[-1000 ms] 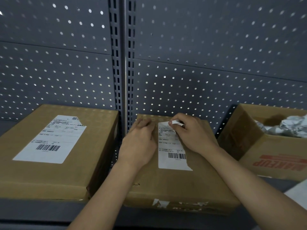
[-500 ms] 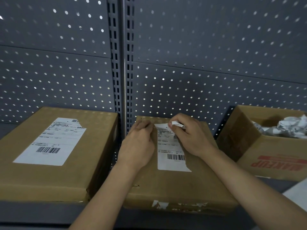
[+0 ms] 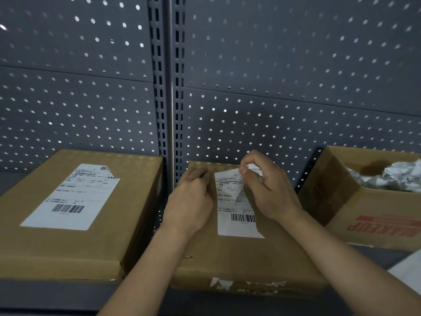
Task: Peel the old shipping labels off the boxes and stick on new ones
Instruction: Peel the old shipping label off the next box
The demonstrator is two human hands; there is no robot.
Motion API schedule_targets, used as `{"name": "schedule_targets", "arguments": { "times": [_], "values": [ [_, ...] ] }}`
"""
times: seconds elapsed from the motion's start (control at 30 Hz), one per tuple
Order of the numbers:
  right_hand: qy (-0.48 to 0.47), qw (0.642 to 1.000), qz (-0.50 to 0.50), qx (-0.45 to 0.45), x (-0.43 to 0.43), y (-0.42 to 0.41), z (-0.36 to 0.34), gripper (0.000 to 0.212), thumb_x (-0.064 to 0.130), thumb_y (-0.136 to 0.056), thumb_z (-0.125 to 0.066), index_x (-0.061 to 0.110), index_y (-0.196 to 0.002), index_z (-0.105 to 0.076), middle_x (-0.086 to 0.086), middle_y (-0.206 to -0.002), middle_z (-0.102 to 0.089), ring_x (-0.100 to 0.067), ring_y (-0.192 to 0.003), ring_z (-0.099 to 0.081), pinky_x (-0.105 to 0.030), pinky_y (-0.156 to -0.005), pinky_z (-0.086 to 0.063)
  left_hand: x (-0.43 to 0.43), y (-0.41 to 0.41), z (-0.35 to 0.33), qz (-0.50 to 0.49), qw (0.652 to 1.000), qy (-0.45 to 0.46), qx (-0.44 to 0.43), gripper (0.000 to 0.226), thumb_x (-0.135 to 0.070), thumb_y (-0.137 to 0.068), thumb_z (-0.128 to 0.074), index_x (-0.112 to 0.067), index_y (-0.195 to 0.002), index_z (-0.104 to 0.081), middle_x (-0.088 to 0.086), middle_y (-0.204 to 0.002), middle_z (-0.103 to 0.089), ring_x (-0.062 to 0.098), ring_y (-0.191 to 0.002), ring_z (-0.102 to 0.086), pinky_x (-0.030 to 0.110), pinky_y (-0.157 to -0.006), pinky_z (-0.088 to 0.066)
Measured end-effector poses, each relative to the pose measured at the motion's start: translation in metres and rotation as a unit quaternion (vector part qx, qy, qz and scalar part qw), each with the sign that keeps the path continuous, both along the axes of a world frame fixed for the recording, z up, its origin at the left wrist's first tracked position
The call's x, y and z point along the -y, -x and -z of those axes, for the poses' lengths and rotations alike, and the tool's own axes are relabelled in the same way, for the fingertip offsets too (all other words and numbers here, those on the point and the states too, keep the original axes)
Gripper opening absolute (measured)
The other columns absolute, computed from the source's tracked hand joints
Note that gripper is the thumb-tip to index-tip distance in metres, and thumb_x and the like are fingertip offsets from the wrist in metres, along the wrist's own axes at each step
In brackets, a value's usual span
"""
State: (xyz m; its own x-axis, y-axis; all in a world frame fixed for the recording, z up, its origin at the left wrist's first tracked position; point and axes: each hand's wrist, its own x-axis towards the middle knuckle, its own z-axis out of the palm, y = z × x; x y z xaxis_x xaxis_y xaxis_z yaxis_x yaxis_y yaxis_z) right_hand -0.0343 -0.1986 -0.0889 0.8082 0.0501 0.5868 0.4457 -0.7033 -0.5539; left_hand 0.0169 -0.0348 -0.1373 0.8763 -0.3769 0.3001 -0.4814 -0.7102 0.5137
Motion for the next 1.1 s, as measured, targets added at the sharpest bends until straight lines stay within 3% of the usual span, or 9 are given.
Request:
{"name": "schedule_targets", "arguments": {
  "times": [0.13,0.27,0.4,0.47,0.6,0.77,0.9,0.97,1.1],
  "values": [
    [-0.029,1.000,-0.009,0.008,-0.002,0.001,-0.003,0.025,0.024,-0.095,-0.043,0.006,-0.080,-0.053,0.001,-0.072,-0.052,-0.006,-0.065,-0.047,-0.009,-0.059,-0.035,0.001,-0.001,0.001,-0.002,1.000,0.000,-0.010,0.056,-0.007,-0.091,-0.039,-0.025,-0.144,-0.046,-0.008,-0.154,-0.035,0.014,-0.145,-0.022,0.039,-0.116,-0.029],
    [-0.014,0.998,0.007,-0.061,-0.006,0.006,-0.009,0.028,0.018,-0.099,-0.051,-0.003,-0.081,-0.052,-0.003,-0.062,-0.048,-0.003,-0.059,-0.045,-0.007,-0.054,-0.034,0.000,0.001,-0.001,-0.007,1.000,0.002,-0.016,0.053,-0.010,-0.093,-0.039,-0.023,-0.144,-0.047,-0.006,-0.154,-0.036,0.015,-0.146,-0.022,0.035,-0.118,-0.025],
    [0.039,0.991,0.037,-0.120,-0.006,0.006,-0.014,0.054,0.047,-0.072,-0.078,0.006,-0.069,-0.043,-0.001,-0.060,-0.044,-0.003,-0.055,-0.041,-0.013,-0.052,-0.034,0.000,0.003,-0.003,-0.009,1.000,0.005,-0.020,0.053,-0.009,-0.093,-0.042,-0.018,-0.145,-0.044,-0.004,-0.154,-0.036,0.015,-0.146,-0.022,0.035,-0.118,-0.024],
    [0.053,0.988,0.056,-0.133,-0.004,0.005,-0.013,0.051,0.046,-0.068,-0.083,0.015,-0.067,-0.043,0.007,-0.059,-0.052,-0.002,-0.055,-0.048,-0.013,-0.051,-0.036,0.000,0.003,-0.004,-0.009,1.000,0.006,-0.021,0.054,-0.008,-0.093,-0.042,-0.018,-0.146,-0.044,-0.004,-0.154,-0.036,0.015,-0.146,-0.021,0.035,-0.118,-0.024],
    [0.003,0.990,0.051,-0.131,0.001,0.006,-0.007,0.023,0.033,-0.085,-0.073,0.019,-0.080,-0.056,-0.002,-0.069,-0.062,-0.018,-0.062,-0.058,-0.025,-0.054,-0.043,0.000,0.003,-0.005,-0.009,1.000,0.009,-0.024,0.056,-0.005,-0.091,-0.039,-0.017,-0.145,-0.044,-0.004,-0.155,-0.035,0.015,-0.147,-0.020,0.032,-0.119,-0.021],
    [0.079,0.988,0.068,-0.109,0.000,0.007,-0.006,0.010,0.038,-0.094,-0.058,0.030,-0.096,-0.052,0.005,-0.068,-0.062,-0.009,-0.068,-0.059,-0.018,-0.054,-0.041,0.000,0.004,-0.006,-0.010,1.000,0.014,-0.020,0.055,-0.005,-0.092,-0.039,-0.018,-0.145,-0.045,-0.004,-0.155,-0.035,0.015,-0.147,-0.020,0.032,-0.119,-0.020],
    [0.129,0.983,0.080,-0.100,0.001,0.007,-0.002,0.025,0.030,-0.101,-0.048,0.027,-0.125,-0.051,0.003,-0.077,-0.067,-0.012,-0.072,-0.064,-0.024,-0.063,-0.046,0.000,0.004,-0.005,-0.010,1.000,0.015,-0.017,0.058,-0.003,-0.090,-0.038,-0.017,-0.146,-0.044,-0.003,-0.155,-0.035,0.015,-0.147,-0.018,0.030,-0.120,-0.016],
    [0.160,0.978,0.089,-0.105,0.002,0.008,-0.001,0.047,0.030,-0.102,-0.045,0.028,-0.147,-0.034,0.004,-0.084,-0.066,-0.009,-0.076,-0.060,-0.018,-0.067,-0.045,0.000,0.003,-0.005,-0.010,1.000,0.016,-0.015,0.058,-0.002,-0.090,-0.038,-0.017,-0.146,-0.043,-0.003,-0.155,-0.035,0.015,-0.148,-0.018,0.029,-0.119,-0.015],
    [0.113,0.981,0.061,-0.148,0.004,0.012,-0.003,0.043,0.009,-0.100,-0.044,0.019,-0.141,-0.048,0.012,-0.093,-0.061,0.006,-0.072,-0.055,-0.002,-0.063,-0.038,-0.001,0.002,-0.003,-0.010,1.000,0.019,-0.016,0.057,-0.003,-0.090,-0.039,-0.017,-0.145,-0.044,-0.004,-0.155,-0.036,0.014,-0.147,-0.020,0.031,-0.120,-0.018]
  ]
}}
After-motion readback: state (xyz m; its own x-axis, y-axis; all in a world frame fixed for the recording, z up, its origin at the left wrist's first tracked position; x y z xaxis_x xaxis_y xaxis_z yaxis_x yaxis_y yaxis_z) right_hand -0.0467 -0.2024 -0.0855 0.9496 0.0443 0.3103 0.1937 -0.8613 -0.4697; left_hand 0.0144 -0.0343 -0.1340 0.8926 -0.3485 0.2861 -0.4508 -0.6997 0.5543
